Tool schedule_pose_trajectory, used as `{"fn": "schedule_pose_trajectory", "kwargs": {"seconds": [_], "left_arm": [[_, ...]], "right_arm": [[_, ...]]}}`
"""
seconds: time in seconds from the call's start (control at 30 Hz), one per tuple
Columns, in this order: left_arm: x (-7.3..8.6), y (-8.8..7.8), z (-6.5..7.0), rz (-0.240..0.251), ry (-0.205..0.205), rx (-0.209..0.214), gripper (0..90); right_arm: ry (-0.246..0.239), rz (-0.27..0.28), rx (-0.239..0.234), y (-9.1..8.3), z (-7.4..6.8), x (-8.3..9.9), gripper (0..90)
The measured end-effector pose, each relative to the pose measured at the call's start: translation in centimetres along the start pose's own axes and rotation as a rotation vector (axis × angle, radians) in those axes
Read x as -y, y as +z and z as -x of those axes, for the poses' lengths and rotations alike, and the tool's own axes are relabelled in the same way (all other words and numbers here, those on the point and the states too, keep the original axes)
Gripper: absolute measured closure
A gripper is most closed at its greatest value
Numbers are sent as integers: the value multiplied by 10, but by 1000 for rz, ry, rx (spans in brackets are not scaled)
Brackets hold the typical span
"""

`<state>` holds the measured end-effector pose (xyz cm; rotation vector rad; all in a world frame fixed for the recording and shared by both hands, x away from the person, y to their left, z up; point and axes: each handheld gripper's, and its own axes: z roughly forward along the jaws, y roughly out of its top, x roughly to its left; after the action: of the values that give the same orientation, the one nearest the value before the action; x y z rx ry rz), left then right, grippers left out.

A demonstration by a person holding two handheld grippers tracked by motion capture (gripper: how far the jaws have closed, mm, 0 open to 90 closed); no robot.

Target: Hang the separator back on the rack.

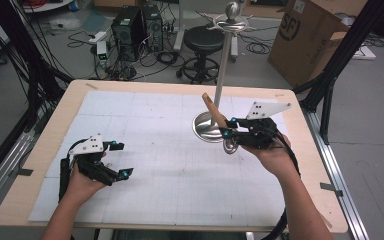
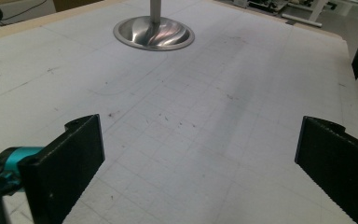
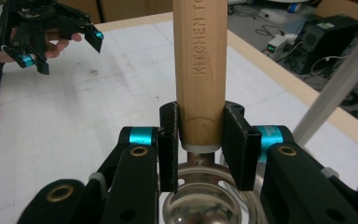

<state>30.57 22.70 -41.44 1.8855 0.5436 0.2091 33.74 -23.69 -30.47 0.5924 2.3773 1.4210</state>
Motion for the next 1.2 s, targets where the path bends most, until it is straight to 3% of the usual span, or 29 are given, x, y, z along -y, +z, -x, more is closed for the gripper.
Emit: {"fn": "schedule_pose_trajectory", "kwargs": {"seconds": [0.63,1.2], "left_arm": [[-1,4,-3,22,-16,5,19],[-2,3,-4,25,-14,8,19]], "right_arm": [[63,127,108,-33,11,-12,686],[93,200,191,-58,29,-29,686]]}}
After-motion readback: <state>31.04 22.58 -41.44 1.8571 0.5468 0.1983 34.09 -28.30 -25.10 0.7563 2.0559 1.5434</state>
